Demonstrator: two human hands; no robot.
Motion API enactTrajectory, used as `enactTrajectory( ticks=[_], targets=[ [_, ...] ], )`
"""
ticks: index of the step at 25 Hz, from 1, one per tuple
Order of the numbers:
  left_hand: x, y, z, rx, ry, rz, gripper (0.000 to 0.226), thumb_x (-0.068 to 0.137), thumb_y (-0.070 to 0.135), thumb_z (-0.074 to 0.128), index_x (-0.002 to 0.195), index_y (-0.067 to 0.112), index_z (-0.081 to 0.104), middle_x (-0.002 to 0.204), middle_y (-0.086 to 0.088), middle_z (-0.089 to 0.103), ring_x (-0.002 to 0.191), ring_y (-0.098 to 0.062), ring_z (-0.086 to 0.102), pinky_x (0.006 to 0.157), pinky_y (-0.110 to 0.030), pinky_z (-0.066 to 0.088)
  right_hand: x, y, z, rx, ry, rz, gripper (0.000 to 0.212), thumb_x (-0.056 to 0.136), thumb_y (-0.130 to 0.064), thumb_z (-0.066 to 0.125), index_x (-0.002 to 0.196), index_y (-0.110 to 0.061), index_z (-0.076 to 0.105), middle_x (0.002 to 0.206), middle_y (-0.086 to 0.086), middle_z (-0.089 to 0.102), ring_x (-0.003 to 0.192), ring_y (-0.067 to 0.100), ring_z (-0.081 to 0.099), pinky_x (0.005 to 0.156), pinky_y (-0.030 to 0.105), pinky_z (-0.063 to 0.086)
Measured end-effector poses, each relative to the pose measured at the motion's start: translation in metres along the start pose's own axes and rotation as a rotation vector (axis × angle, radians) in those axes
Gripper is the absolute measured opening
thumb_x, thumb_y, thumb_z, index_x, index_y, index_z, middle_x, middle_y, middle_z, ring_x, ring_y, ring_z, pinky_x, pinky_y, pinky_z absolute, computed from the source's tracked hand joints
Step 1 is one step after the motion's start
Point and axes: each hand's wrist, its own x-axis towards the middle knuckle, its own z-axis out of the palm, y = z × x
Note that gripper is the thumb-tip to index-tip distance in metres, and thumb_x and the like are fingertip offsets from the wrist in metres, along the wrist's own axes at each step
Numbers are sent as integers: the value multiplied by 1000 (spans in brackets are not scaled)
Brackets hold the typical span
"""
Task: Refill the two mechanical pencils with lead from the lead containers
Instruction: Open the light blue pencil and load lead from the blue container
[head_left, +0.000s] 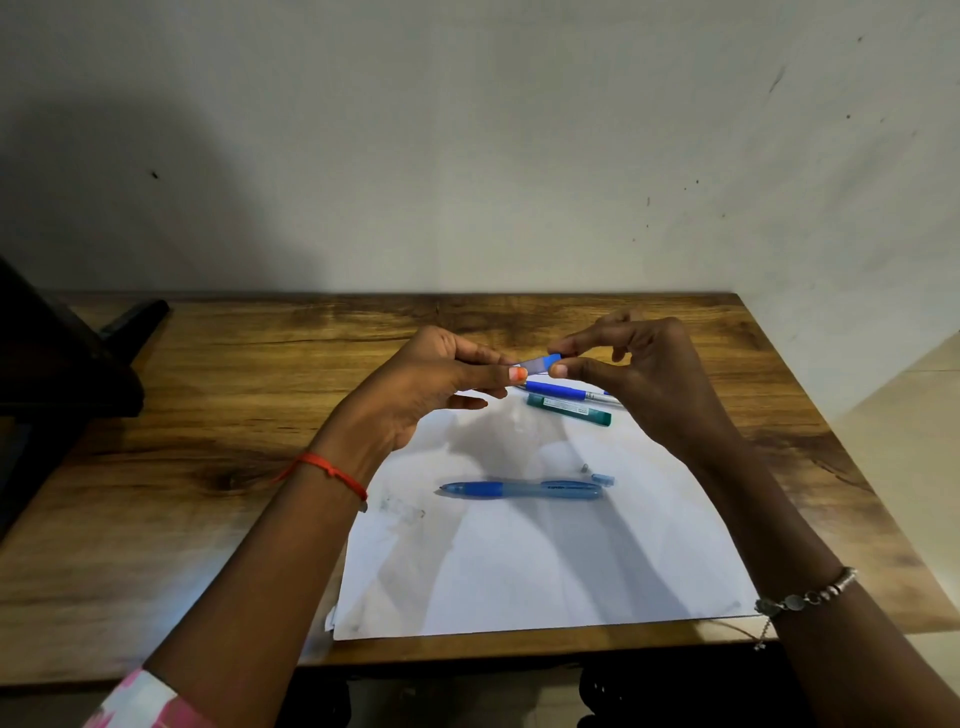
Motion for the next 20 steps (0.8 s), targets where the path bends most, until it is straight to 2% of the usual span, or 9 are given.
enactTrajectory(
  ticks=[6, 10, 14, 18, 20],
  targets=[
    [0, 1, 0, 23, 1, 4, 7, 73, 19, 74, 78, 15, 73, 79, -1, 71, 65, -4, 65, 78, -28, 55, 2, 8, 3, -49, -7, -15, 22, 71, -23, 76, 92, -19, 74, 96, 9, 70, 96, 21, 53, 65, 18, 35],
    [1, 0, 0, 9, 3, 2, 4, 73, 17, 74, 76, 16, 73, 65, 8, 71, 67, -5, 65, 76, -26, 55, 3, 9, 3, -25, -23, -42, 19, 68, -23, 76, 87, -21, 74, 84, -5, 69, 99, 22, 49, 71, 21, 36],
    [1, 0, 2, -14, -5, 12, 4, 73, 14, 74, 77, 14, 74, 66, 7, 71, 73, -8, 63, 75, -26, 55, 3, 8, 4, -2, -11, -80, 18, 66, -22, 77, 83, -24, 73, 78, -17, 65, 99, 19, 44, 73, 20, 34],
    [-1, 2, 2, -20, -10, 4, 3, 72, 17, 75, 75, 16, 74, 65, 7, 70, 73, -7, 63, 79, -30, 54, 2, 7, 3, -45, -27, -73, 17, 67, -25, 77, 83, -26, 73, 80, -16, 65, 100, 15, 42, 72, 14, 32],
    [-1, 3, 0, 2, -15, -8, 9, 73, 22, 74, 80, 16, 74, 70, 5, 70, 71, -6, 64, 79, -29, 54, 2, 7, 3, -59, -6, -44, 18, 66, -27, 78, 83, -28, 72, 86, -8, 67, 99, 14, 44, 69, 11, 32]
  ],
)
